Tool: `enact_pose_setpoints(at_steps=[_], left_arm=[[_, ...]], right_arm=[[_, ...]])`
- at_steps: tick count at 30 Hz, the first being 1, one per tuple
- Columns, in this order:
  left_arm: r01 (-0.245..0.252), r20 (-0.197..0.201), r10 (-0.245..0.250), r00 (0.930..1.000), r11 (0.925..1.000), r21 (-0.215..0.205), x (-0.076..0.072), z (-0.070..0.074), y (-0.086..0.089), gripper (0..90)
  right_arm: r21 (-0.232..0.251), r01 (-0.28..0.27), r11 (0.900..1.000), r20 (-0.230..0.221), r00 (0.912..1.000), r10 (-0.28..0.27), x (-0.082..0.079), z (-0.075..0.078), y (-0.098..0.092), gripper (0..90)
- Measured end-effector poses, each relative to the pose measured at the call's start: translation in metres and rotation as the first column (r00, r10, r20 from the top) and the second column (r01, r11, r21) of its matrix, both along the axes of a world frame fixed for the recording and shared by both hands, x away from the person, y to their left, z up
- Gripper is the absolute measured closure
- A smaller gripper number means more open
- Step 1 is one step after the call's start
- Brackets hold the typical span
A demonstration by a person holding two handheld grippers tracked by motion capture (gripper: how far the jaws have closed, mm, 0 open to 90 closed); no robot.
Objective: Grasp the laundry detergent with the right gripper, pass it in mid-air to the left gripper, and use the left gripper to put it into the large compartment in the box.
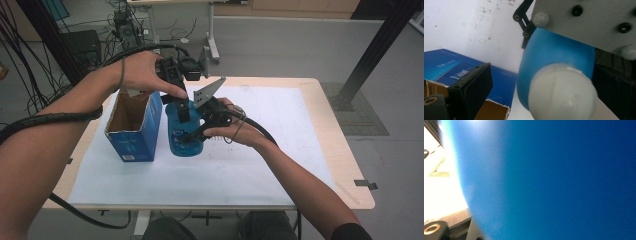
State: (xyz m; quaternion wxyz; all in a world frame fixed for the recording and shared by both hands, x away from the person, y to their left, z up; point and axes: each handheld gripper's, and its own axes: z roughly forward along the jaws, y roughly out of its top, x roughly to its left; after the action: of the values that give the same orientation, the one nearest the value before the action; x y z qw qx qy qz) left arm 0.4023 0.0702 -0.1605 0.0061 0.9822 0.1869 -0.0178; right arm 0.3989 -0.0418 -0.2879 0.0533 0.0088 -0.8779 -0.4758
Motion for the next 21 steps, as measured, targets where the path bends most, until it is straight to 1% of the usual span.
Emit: enact_pose_setpoints(at_steps=[3,7,10,14,19,21], left_arm=[[0.001,0.001,-0.001,1.0000,0.9999,-0.011,-0.0002,-0.0022,-0.0004,5.3],[0.016,-0.004,-0.016,0.9999,0.9998,-0.010,-0.0009,-0.0055,-0.0035,5.3],[0.016,-0.002,-0.016,0.9999,0.9998,-0.009,-0.0011,-0.0064,-0.0048,5.3],[0.020,-0.003,-0.020,0.9998,0.9997,-0.015,-0.0014,-0.0069,-0.0066,5.3],[0.022,0.000,-0.022,0.9998,0.9997,-0.009,-0.0019,-0.0064,-0.0073,5.5],[0.018,0.001,-0.018,0.9998,0.9997,-0.016,-0.0024,-0.0066,-0.0081,5.5]], right_arm=[[0.011,-0.005,1.000,0.009,0.9999,0.005,0.0000,0.0024,-0.0002,43.6],[0.018,-0.004,1.000,0.010,0.9999,0.004,0.0004,0.0040,-0.0017,43.6],[0.025,-0.006,1.000,0.009,0.9999,0.006,0.0004,0.0043,-0.0022,43.6],[0.029,-0.005,1.000,0.010,0.9999,0.005,0.0000,0.0054,-0.0030,43.6],[0.027,-0.004,1.000,0.010,0.9999,0.004,-0.0001,0.0058,-0.0037,43.6],[0.027,-0.003,1.000,0.010,0.9999,0.003,0.0000,0.0057,-0.0037,43.6]])
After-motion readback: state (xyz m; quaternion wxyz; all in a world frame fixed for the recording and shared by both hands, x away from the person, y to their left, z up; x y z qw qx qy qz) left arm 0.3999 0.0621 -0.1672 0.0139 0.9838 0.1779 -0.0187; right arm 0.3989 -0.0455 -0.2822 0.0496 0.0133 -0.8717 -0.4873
